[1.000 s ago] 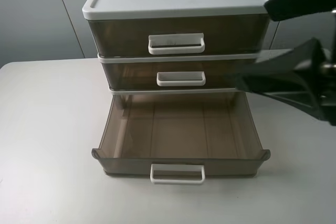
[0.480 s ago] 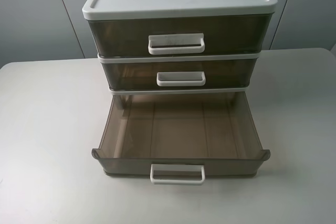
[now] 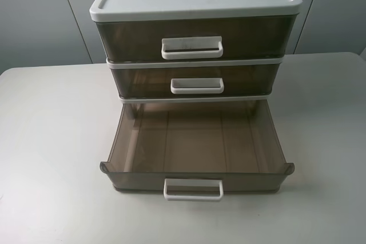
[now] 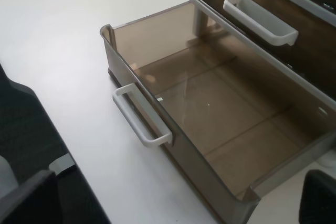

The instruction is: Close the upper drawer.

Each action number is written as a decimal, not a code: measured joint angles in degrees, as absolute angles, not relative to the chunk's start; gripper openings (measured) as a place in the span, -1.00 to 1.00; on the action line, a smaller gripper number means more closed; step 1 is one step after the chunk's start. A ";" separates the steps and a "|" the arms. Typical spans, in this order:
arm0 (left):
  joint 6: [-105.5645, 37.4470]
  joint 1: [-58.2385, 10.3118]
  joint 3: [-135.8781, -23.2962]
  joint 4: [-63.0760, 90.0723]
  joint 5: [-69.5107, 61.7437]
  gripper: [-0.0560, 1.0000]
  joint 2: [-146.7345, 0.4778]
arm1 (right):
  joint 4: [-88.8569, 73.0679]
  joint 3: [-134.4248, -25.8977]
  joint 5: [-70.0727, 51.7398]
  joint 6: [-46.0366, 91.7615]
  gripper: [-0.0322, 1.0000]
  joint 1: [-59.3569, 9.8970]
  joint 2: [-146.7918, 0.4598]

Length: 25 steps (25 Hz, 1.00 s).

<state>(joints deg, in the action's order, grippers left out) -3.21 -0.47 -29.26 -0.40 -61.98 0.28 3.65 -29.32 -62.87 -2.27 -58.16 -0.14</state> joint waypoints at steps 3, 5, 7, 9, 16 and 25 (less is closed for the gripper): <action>-3.21 -0.47 -29.26 -0.40 -61.98 0.51 0.28 | 3.70 -29.32 -62.87 -2.27 0.39 -57.67 -0.03; -3.21 -0.47 -29.26 -0.40 -61.98 0.51 0.28 | 3.79 -29.32 -62.87 -2.27 0.39 -55.64 -0.14; -3.21 -0.47 -29.26 -0.40 -61.98 0.51 0.28 | 3.79 -29.32 -62.87 -2.27 0.39 -50.94 -0.83; -3.21 -0.47 -29.26 -0.40 -61.98 0.51 0.28 | 3.79 -29.32 -62.78 -2.37 0.39 -44.15 -1.06; -3.21 -0.47 -29.26 -0.40 -61.98 0.51 0.28 | 3.79 -29.32 -62.78 -2.37 0.39 -14.61 -0.05; -3.21 -0.47 -29.26 -0.40 -61.98 0.51 0.28 | 3.43 -29.32 -62.78 -2.09 0.39 -1.66 0.03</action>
